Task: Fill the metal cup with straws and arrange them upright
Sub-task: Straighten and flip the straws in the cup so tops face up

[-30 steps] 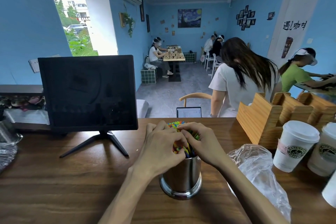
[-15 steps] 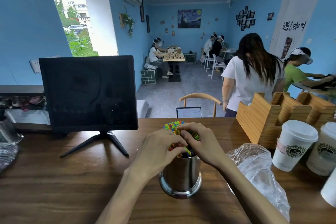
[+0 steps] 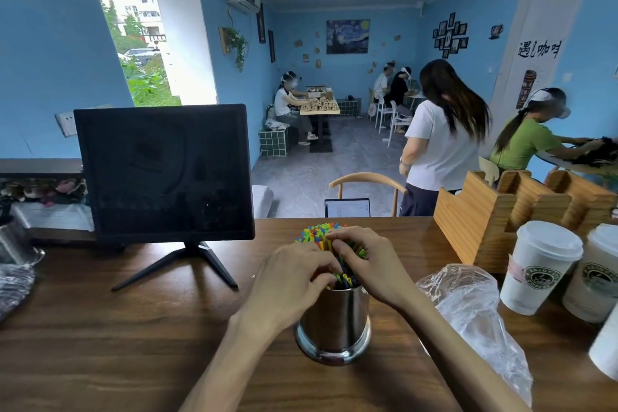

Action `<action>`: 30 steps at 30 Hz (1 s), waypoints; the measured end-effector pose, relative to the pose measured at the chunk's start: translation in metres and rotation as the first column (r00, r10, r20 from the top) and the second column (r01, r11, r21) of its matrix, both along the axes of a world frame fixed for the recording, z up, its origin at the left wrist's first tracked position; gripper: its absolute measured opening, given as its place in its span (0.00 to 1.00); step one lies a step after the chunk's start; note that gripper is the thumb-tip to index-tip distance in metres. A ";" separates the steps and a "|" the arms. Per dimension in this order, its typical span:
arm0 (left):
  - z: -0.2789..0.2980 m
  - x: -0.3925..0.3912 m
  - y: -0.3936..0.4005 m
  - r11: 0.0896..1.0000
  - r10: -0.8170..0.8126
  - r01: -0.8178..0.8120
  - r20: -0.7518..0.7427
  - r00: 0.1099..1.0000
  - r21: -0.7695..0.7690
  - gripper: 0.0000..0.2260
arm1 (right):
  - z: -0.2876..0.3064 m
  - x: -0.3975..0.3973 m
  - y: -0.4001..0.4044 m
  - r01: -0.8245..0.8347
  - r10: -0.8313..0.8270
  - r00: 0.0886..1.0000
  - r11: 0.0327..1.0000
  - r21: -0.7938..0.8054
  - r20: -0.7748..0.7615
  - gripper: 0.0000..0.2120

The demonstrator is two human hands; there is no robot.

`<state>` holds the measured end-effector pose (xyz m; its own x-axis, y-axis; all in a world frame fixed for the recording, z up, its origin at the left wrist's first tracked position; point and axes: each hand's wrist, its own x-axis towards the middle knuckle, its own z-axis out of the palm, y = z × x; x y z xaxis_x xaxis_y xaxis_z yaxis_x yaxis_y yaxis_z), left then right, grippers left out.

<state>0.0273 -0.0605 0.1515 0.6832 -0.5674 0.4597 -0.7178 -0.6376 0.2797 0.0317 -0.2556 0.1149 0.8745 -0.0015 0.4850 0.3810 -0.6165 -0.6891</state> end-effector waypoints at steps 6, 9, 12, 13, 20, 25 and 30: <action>0.003 0.000 0.002 0.997 0.033 -0.031 0.024 0.999 -0.070 0.06 | 0.002 -0.002 0.001 0.001 -0.001 1.000 1.000 -0.001 -0.004 0.10; 0.005 0.001 0.003 0.997 0.038 -0.036 0.024 0.999 -0.074 0.06 | 0.001 -0.002 0.001 -0.001 0.001 1.000 1.000 -0.002 0.004 0.10; 0.011 0.002 0.003 0.997 0.022 -0.022 -0.001 1.000 -0.074 0.06 | 0.001 -0.002 0.001 -0.009 0.009 1.000 1.000 -0.014 -0.009 0.10; 0.013 0.002 0.002 0.999 0.022 -0.022 -0.004 1.000 -0.043 0.06 | 0.002 -0.002 0.001 -0.012 0.012 1.000 1.000 -0.018 -0.011 0.10; 0.031 0.001 0.000 0.998 0.018 -0.017 -0.011 1.000 0.052 0.07 | 0.004 -0.005 0.002 -0.024 0.024 1.000 0.999 -0.028 -0.012 0.12; 0.049 0.000 0.004 0.997 0.013 -0.009 0.060 0.998 -0.075 0.05 | 0.007 -0.006 -0.001 -0.034 0.034 0.998 0.999 -0.006 -0.052 0.11; 0.073 0.009 0.018 0.912 0.049 0.000 0.109 0.993 -0.411 0.03 | 0.007 -0.009 -0.001 -0.033 0.039 0.996 0.997 0.068 -0.085 0.13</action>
<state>0.0361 -0.0422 0.2249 0.6235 -0.2962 0.7235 -0.7461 -0.5020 0.4374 0.0222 -0.2565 0.1217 0.9132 0.0005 0.4074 0.3392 -0.5550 -0.7596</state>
